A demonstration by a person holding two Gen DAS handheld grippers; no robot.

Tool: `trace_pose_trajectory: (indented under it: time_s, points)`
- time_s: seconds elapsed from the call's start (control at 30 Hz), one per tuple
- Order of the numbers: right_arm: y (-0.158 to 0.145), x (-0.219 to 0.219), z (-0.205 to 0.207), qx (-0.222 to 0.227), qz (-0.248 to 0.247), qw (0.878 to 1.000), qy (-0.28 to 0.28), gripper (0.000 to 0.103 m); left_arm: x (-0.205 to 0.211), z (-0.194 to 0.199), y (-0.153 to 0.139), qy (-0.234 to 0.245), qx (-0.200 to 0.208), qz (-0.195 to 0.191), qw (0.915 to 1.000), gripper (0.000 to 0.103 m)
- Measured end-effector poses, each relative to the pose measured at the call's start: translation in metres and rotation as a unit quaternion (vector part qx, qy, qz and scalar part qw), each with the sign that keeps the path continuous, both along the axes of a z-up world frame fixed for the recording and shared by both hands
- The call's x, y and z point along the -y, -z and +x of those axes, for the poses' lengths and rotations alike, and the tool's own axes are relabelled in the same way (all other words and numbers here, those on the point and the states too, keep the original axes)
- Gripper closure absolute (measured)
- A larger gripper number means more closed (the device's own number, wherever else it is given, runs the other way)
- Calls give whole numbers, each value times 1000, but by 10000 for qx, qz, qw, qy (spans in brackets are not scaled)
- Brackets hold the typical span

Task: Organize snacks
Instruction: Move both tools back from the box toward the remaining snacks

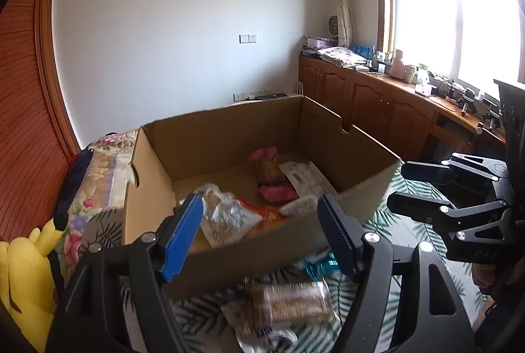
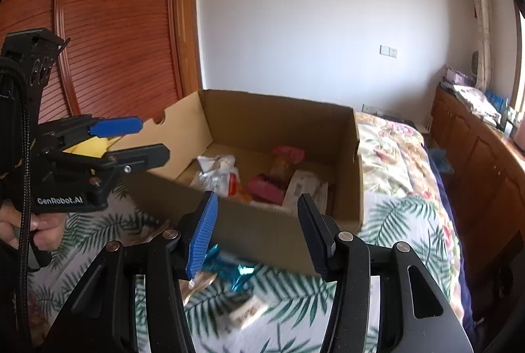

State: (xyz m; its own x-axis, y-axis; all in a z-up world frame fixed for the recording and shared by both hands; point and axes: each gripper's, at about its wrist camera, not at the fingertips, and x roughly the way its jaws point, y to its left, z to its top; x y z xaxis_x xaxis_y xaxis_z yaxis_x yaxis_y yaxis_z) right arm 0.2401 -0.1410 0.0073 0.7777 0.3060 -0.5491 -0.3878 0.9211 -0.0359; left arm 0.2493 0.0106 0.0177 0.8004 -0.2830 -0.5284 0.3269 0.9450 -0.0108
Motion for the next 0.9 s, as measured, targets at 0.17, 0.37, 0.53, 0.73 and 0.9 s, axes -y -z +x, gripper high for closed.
trace_pose_trajectory:
  time_s: [0.17,0.37,0.53,0.73,0.9]
  points:
    - [18,5,-14,-210,51,9997,78,51,-4,-19,14,-17,-118,59,9999,30]
    - [41,10,-20,-476,45,9987,180,51,-9,-30,38,-78,-373,112,9992,30]
    - [59,10,-19,-690,0,9974,227,51,-9,-32,60,-121,-634,52,9979,30]
    - [80,8,-11,-969,-24,9949,290,51,-6,-34,75,-100,-795,48,9968,30]
    - [95,5,-3,-1196,-76,9922,340,51,-6,-34,86,-117,-919,16,9957,30]
